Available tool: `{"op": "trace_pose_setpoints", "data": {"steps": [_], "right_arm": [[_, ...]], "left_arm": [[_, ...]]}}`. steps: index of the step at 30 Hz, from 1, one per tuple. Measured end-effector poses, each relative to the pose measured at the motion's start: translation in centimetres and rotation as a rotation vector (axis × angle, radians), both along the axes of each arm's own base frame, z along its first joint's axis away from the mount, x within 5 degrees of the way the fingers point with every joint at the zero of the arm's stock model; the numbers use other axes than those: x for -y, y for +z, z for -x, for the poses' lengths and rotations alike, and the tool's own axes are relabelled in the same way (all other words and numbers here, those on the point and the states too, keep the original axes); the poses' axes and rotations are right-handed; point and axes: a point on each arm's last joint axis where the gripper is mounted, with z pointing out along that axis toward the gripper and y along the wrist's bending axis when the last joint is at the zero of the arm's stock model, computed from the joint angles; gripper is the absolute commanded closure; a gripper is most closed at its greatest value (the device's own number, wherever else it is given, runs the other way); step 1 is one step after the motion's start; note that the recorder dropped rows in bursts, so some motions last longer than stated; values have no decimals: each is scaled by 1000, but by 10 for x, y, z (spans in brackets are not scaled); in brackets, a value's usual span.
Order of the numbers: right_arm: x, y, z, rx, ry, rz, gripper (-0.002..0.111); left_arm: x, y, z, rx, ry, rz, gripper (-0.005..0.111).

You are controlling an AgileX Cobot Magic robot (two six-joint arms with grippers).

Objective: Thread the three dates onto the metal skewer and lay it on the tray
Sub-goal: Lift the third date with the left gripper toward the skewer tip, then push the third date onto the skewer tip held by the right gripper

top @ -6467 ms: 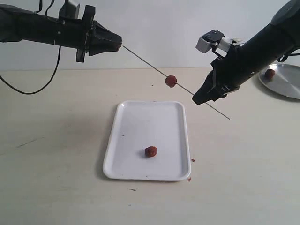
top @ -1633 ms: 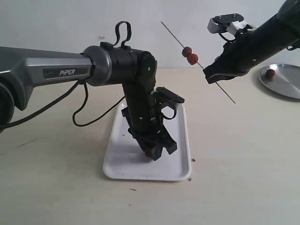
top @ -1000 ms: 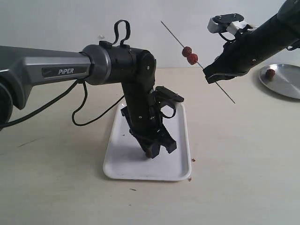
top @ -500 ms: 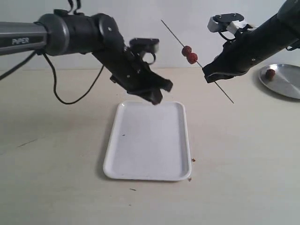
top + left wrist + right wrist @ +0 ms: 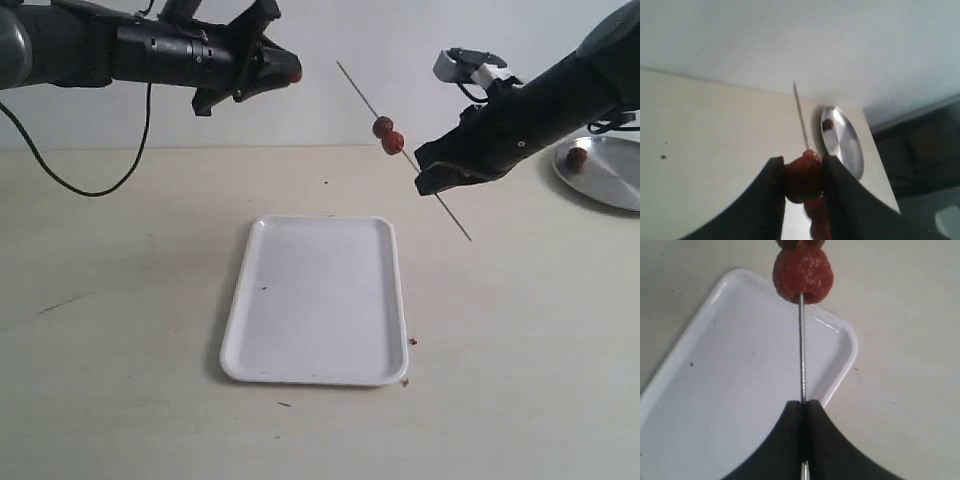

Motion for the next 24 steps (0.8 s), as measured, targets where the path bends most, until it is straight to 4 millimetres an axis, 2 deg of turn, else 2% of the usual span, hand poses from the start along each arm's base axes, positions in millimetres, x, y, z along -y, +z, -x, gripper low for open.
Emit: {"op": "trace_pose_setpoints", "data": {"steps": [2,8,24], "right_arm": [[-4,-8,-2,-11,18,-46,108],[-19,0,6,10,188,-208,108],[-22,2,10,11,258,-230,108]], "left_arm": [[-3,3,-5,28,60,21,80],[-10,4,-14,89,170,-12,80],[-8,5,-12,102,137,-11,80]]}}
